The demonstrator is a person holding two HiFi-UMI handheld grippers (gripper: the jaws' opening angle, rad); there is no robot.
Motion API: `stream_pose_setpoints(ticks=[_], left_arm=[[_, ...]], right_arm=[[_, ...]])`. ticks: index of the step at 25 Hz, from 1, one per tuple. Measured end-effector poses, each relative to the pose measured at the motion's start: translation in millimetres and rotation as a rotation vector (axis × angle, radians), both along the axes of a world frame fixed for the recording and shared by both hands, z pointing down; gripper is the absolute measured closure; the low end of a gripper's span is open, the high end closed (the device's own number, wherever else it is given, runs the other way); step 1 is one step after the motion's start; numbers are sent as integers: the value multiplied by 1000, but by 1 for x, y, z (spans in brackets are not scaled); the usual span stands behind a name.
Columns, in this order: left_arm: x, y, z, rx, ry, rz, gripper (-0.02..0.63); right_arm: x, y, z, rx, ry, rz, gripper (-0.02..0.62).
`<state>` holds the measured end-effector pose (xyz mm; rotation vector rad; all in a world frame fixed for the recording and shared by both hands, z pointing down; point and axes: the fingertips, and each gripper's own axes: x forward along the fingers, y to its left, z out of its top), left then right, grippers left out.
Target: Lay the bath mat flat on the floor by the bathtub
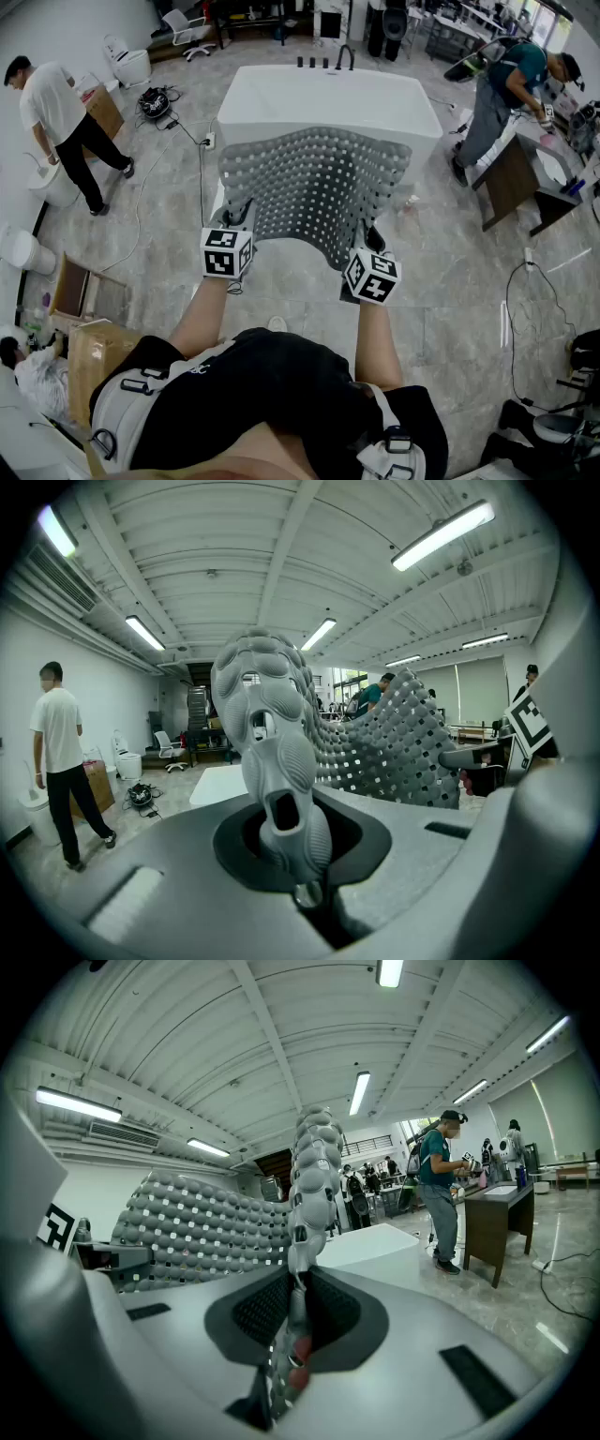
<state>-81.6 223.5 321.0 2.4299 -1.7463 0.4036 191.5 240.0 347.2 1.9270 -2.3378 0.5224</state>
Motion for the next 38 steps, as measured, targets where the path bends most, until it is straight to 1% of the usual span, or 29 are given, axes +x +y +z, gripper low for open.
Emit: stream_pose_setpoints(ticks=[7, 15, 22, 31, 38], left_arm=[[5, -10, 7, -21, 27, 5, 584], [-1, -27, 14, -22, 27, 8, 584], [-32, -44, 11, -14, 38, 8, 584], [-69, -65, 16, -1, 36, 46, 584], [-80, -92, 20, -6, 40, 56, 584]], right_arm=[[1, -12, 0, 5, -11, -9, 545], [-11, -31, 5, 6, -16, -26, 537], [-38, -47, 0, 18, -13, -22, 535], [-73, -58, 6, 29, 3, 25, 535], [-82, -82, 12, 26, 4, 37, 535]])
